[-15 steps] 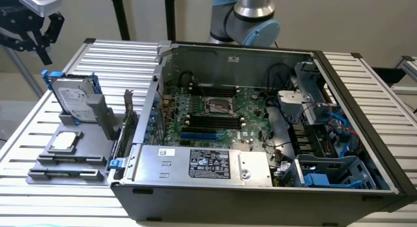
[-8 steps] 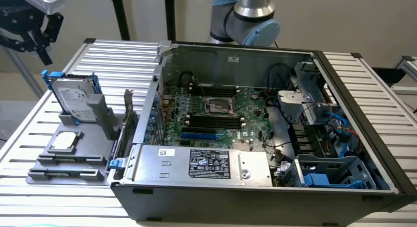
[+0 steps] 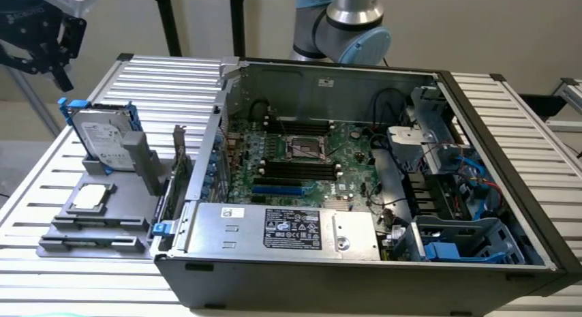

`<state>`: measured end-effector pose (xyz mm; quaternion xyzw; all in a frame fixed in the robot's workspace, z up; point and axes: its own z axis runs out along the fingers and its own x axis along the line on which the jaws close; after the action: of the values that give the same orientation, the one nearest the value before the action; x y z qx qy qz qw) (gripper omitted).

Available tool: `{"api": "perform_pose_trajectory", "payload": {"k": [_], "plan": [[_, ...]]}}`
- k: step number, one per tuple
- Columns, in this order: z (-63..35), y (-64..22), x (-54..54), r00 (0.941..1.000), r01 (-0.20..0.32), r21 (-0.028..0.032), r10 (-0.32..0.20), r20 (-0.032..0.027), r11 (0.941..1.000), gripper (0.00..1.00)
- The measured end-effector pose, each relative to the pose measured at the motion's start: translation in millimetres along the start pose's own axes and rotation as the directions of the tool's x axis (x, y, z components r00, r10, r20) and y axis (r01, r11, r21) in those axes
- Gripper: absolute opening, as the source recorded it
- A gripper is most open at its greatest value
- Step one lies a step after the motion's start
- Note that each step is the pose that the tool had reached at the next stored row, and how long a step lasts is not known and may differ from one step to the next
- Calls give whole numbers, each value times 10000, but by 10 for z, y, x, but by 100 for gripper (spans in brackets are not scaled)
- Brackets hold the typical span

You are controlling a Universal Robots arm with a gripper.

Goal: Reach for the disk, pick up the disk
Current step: 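Pick up the disk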

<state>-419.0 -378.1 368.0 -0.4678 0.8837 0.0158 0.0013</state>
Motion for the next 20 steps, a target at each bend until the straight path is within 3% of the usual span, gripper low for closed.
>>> {"api": "perform_pose_trajectory", "payload": {"k": [4, 9, 14, 20], "plan": [[7, 0, 1, 9974, 718, -13, -718, -19, 9974, 11], [14, 0, 0, 9867, 1626, -32, -1626, -41, 9867, 11], [22, -1, 1, 9678, 2516, -52, -2516, -61, 9678, 11], [35, 1, -1, 9374, 3481, -78, -3482, -72, 9374, 11]]}}
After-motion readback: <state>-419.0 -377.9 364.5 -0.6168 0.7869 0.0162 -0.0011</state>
